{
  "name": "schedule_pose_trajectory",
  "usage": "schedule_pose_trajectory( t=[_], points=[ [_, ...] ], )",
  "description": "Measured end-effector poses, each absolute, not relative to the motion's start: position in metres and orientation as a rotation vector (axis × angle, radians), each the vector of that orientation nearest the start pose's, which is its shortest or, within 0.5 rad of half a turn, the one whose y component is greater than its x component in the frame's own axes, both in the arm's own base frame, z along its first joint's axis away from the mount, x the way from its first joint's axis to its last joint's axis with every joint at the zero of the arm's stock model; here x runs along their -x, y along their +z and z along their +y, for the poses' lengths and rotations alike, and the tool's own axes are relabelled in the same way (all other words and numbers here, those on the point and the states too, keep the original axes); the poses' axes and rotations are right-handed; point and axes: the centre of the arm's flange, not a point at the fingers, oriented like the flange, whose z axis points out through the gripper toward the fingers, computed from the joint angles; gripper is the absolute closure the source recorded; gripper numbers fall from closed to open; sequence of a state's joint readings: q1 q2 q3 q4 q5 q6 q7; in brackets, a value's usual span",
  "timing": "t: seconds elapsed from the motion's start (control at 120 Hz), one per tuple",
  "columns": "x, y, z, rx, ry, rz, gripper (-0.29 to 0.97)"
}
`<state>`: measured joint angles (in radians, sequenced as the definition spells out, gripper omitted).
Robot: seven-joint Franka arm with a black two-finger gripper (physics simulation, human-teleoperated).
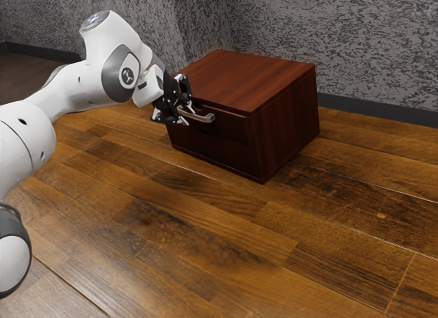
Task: Pull the drawer handle with one arm to open the drawer
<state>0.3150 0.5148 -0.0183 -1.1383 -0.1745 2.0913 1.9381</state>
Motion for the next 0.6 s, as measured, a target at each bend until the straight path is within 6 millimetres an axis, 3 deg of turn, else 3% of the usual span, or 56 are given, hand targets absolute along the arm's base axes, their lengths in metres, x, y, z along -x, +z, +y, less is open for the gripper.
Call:
schedule_pose_trajectory(
  t=[0.25,0.6],
  points=[
    [-0.712,0.561,0.202,1.948,-0.507,2.002,0.59],
    [-0.708,0.562,0.204,1.96,-0.498,2.011,0.61]
  ],
)
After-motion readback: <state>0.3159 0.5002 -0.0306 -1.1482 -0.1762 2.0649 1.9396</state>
